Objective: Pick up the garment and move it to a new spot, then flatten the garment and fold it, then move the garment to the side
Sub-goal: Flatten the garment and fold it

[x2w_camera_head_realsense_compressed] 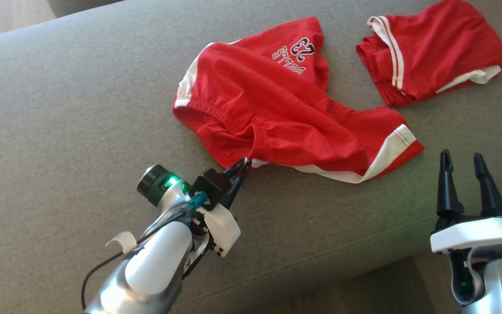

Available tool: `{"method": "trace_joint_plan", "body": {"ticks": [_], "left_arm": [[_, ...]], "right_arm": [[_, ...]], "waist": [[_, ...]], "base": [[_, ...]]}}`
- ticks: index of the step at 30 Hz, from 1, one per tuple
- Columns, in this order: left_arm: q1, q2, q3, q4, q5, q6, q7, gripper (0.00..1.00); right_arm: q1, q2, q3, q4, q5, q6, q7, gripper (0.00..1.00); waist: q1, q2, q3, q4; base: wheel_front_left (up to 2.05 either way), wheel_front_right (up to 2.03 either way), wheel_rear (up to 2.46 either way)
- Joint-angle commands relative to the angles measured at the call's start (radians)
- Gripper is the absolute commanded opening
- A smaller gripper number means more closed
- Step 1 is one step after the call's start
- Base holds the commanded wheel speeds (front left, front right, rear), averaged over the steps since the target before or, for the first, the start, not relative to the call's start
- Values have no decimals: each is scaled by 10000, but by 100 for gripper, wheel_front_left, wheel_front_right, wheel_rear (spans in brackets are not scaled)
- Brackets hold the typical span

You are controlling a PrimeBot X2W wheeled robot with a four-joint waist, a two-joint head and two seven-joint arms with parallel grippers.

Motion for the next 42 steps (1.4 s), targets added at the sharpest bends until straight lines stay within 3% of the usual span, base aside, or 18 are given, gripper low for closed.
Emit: {"method": "trace_joint_plan", "body": {"ticks": [1,10,24,32,42], "left_arm": [[-211,117,405,-419,-53,83,-122,0],[554,15,1286,-1208,-1215,-106,-122,0],[1045,-144,1384,-1767,-1058,-52,-122,0],[1124,-173,1636,-1734,-939,87,-122,0],[1246,-195,1815,-1661,-870,52,-122,0]], "right_arm": [[-282,-106,191,-201,-128,-2,-95,100],[-499,-106,83,726,-547,-2,-95,100],[-1845,-106,156,3053,-1005,-2,-33,100],[-1511,-106,999,2840,-1278,-2,412,100],[-980,-106,1020,2257,-1172,-2,1017,100]], "waist": [[0,0,-60,119],[0,0,-282,738],[0,0,-181,1304],[0,0,-183,1242],[0,0,-406,1136]], "base": [[0,0,0],[0,0,0],[0,0,0],[0,0,0],[0,0,0]]}}
